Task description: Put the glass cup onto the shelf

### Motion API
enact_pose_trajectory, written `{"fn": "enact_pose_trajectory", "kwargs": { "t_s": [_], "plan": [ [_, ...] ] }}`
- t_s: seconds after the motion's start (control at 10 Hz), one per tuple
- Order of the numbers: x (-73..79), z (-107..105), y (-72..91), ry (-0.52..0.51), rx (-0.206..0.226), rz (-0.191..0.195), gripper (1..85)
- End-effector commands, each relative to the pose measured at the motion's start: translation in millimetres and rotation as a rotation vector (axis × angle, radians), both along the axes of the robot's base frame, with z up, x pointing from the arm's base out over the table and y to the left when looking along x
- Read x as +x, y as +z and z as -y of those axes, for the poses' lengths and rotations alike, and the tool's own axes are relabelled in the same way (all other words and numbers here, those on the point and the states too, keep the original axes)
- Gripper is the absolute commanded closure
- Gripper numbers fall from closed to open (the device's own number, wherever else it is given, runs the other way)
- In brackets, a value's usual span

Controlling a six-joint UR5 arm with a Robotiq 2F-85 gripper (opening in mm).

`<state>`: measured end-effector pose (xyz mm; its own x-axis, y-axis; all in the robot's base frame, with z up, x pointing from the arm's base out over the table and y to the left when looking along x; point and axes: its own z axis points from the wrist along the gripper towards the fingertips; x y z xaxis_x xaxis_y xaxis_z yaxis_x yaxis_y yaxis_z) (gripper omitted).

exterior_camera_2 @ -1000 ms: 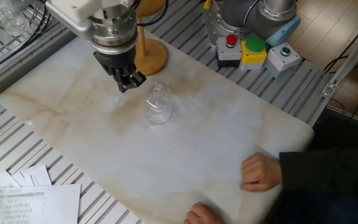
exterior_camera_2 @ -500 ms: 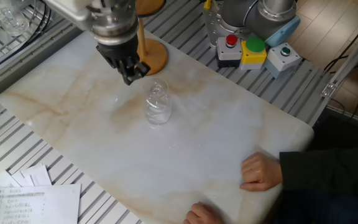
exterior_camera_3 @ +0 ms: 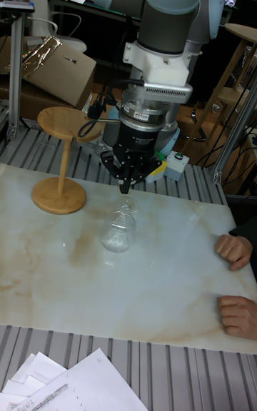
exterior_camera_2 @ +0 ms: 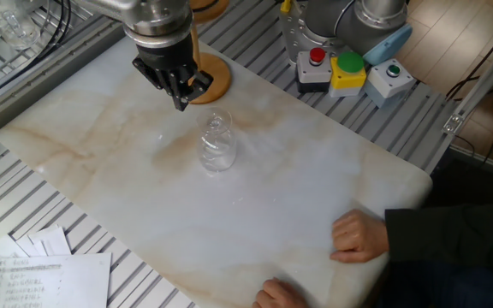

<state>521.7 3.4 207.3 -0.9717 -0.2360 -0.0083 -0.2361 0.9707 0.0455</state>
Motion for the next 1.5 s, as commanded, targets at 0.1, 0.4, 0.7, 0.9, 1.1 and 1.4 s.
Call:
{"fn": "enact_pose_trajectory", "kwargs": {
  "t_s": [0.1, 0.4, 0.7, 0.9, 1.1, 1.4],
  "plan": [
    [8.6, -24, 4.2, -0.038, 0.061, 0.044, 30.0],
    [21.1, -32, 15.4, -0.197, 0.066, 0.048, 84.3],
    [20.8, -20, 25.8, 0.047, 0.036, 0.061, 7.3],
    [40.0, -29, 25.7, -0.090, 0.050, 0.121, 56.7],
    [40.7, -40, 28.4, -0.192, 0.061, 0.102, 82.7],
    [22.1, -28, 34.4, 0.031, 0.040, 0.050, 0.7]
  ]
}}
